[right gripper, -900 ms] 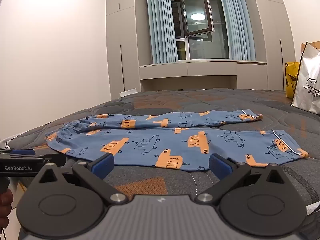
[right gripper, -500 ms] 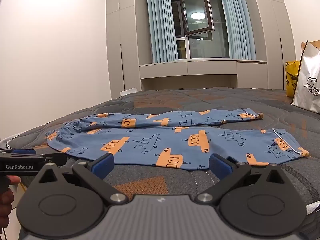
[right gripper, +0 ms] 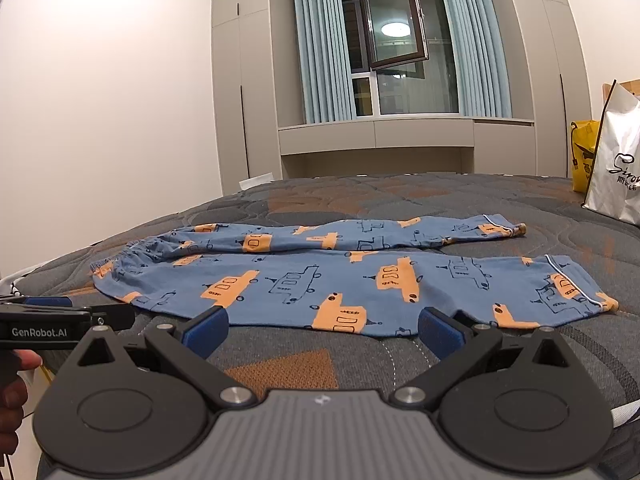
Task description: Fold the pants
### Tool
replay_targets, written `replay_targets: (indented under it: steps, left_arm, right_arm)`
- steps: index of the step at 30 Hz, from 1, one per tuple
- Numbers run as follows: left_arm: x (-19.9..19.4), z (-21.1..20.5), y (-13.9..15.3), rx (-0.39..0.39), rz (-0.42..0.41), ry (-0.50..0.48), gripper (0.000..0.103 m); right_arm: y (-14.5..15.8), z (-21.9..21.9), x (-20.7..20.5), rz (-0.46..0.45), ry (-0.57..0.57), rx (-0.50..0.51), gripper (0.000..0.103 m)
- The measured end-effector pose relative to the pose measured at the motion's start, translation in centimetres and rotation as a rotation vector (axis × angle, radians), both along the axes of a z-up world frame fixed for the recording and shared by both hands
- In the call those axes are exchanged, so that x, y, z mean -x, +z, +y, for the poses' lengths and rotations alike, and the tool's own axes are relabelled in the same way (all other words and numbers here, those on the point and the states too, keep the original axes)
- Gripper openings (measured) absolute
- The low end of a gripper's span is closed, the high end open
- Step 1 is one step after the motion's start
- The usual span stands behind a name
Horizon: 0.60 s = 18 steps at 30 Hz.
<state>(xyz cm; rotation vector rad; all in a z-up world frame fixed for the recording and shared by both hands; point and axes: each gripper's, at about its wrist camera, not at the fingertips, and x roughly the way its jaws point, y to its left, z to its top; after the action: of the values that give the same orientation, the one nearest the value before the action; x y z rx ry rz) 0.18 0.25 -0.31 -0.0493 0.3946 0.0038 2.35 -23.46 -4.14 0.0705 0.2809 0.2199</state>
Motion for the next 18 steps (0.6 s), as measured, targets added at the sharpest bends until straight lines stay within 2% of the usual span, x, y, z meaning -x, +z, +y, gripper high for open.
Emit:
replay_targets:
  steps: [18]
  left_arm:
    - [-0.07,0.07,-0.06,-0.012,0.005,0.005,0.103]
  right_arm:
    - [-0.32,-0.03,-0.19,0.007,0.001,-0.001,0.103]
